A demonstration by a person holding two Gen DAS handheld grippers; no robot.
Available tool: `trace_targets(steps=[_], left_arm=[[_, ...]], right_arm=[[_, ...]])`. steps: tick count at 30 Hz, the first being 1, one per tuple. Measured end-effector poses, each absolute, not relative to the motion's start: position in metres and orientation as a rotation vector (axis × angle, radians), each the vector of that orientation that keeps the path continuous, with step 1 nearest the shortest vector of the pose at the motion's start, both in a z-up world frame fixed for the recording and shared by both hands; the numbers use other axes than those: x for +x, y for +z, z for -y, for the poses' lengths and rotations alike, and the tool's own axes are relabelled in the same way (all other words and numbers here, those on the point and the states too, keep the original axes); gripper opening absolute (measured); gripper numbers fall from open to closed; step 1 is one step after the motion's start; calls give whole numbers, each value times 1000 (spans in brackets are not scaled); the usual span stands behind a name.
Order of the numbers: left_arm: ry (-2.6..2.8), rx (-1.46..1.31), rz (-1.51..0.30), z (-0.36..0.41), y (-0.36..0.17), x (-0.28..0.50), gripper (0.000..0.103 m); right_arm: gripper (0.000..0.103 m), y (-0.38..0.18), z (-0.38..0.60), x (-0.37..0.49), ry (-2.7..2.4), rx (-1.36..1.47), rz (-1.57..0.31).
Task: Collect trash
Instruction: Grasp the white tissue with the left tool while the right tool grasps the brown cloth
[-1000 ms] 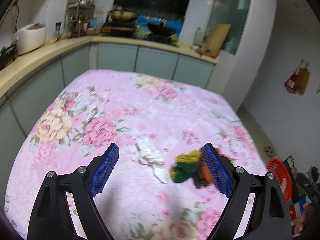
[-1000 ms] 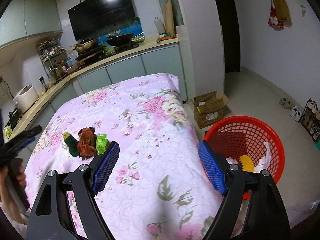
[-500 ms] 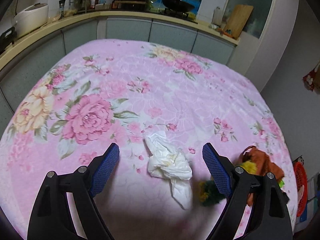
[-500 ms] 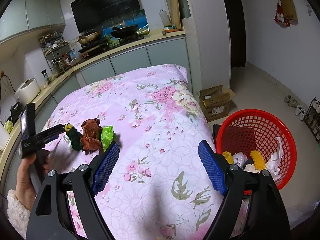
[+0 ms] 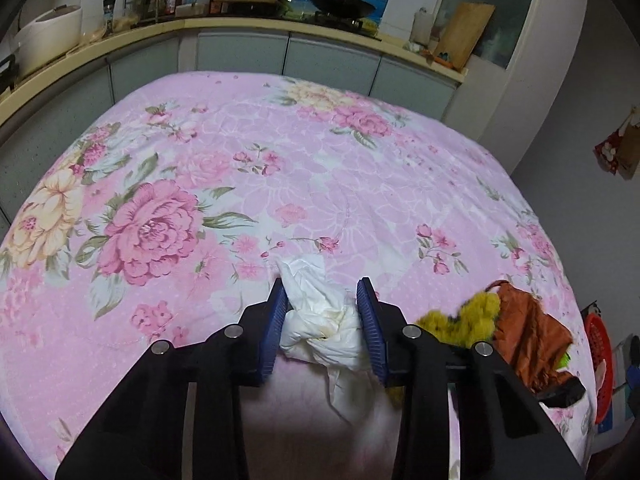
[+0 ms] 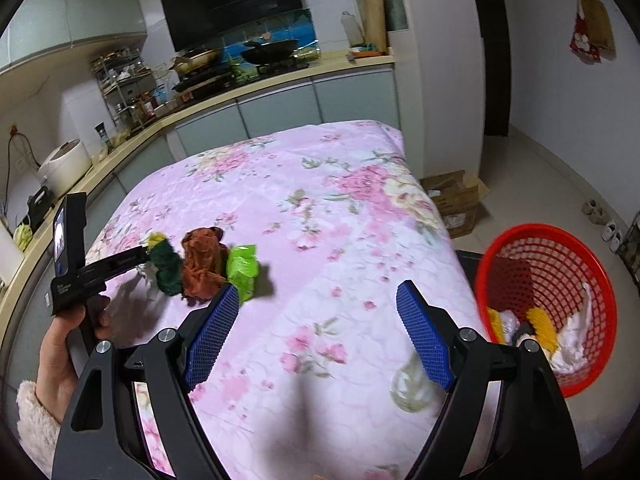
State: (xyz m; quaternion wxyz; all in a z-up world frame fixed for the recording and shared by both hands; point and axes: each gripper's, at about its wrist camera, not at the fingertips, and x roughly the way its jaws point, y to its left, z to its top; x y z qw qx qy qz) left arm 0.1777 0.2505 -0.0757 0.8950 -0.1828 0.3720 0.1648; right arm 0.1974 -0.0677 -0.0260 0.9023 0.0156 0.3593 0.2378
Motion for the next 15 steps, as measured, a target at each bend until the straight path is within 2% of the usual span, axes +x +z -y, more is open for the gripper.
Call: trace_targets(steps=[15], left_arm=[[408,-404,-590,-259,-35,99,35]], right_arm=[[78,-25,-16,220,645,-9,-722]])
